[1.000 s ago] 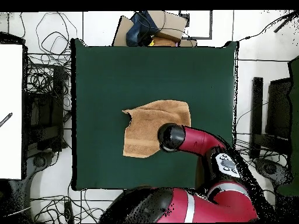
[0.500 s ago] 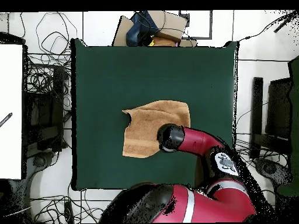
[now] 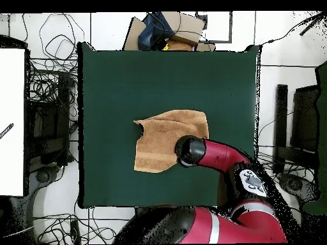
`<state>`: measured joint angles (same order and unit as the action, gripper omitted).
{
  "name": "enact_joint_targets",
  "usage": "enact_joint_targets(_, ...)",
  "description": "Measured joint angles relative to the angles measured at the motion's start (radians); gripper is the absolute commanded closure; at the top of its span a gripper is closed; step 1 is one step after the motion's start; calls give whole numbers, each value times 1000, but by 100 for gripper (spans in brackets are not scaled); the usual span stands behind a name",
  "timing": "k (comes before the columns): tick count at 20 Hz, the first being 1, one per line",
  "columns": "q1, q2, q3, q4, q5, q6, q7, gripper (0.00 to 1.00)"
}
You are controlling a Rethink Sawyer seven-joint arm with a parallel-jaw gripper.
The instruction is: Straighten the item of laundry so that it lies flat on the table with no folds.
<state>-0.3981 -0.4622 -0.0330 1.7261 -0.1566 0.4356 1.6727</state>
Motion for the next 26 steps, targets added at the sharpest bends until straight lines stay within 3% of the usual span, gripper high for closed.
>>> enact_joint_targets(12,-65,-57,0,48,0,0,0,100)
enact_joint_targets(26,-11,-79,0,59,0,0,0,100)
